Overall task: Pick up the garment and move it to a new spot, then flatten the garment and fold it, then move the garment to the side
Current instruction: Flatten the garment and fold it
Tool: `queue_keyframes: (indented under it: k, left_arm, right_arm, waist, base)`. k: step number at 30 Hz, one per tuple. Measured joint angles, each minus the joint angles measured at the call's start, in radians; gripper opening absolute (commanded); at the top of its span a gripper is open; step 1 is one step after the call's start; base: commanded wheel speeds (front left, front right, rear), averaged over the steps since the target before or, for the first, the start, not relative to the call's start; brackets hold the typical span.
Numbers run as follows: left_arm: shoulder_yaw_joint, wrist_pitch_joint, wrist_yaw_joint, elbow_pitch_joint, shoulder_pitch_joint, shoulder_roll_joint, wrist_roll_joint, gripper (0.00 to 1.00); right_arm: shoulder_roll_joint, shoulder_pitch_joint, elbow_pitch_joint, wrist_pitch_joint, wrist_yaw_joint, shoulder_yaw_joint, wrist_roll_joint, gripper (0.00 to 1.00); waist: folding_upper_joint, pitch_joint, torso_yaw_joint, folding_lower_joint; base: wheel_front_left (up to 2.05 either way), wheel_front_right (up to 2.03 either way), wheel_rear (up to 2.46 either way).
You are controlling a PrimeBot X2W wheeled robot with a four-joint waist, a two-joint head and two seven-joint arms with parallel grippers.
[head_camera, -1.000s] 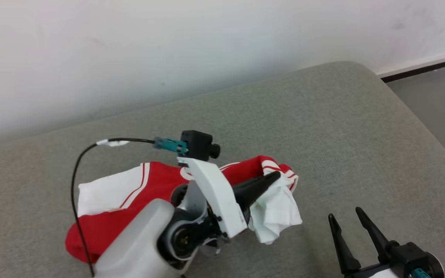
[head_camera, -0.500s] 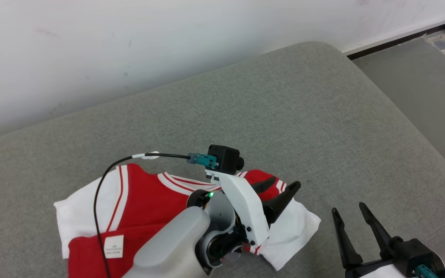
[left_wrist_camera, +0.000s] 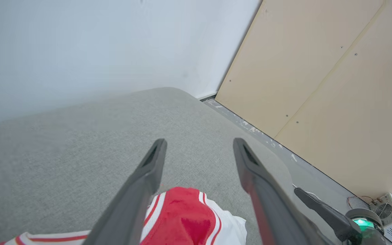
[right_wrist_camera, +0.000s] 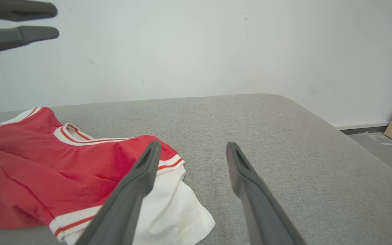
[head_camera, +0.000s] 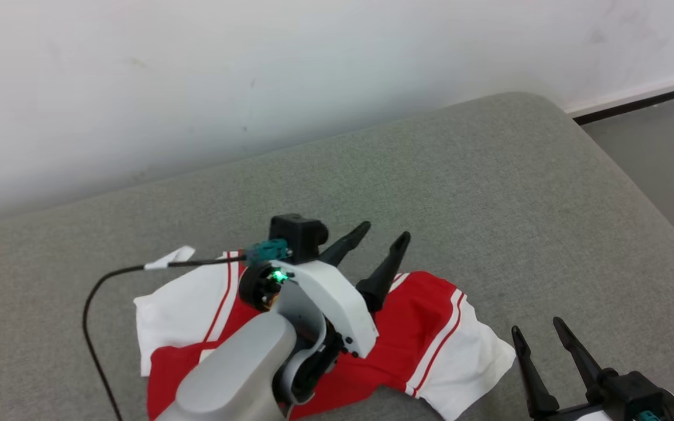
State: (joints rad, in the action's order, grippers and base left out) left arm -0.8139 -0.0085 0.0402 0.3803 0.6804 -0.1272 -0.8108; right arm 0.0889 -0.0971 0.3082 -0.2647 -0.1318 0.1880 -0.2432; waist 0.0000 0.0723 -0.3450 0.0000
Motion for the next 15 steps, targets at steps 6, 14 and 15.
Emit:
queue_keyframes:
  k: [6, 14, 15]
  left_arm:
    - [0.035, -0.117, 0.072, -0.054, -0.095, -0.084, 0.047, 1.0]
    - [0.124, -0.207, 0.161, -0.098, -0.271, -0.229, 0.048, 1.0]
    - [0.131, -0.211, 0.17, -0.102, -0.291, -0.244, 0.047, 1.0]
  right_arm:
    - [0.012, 0.022, -0.012, 0.0, 0.0, -0.019, 0.007, 1.0]
    - [0.023, 0.058, -0.032, 0.0, 0.0, -0.044, 0.014, 1.0]
    - [0.025, 0.062, -0.032, 0.0, 0.0, -0.044, 0.015, 1.0]
  waist:
    - [0.0, -0.038, 0.041, 0.0]
    - [-0.0001, -0.064, 0.085, -0.0001]
    - [0.0, -0.065, 0.09, -0.0002]
  base:
    - [0.0, 0.0, 0.0]
    - [0.0, 0.0, 0.0]
    - [0.0, 0.0, 0.0]
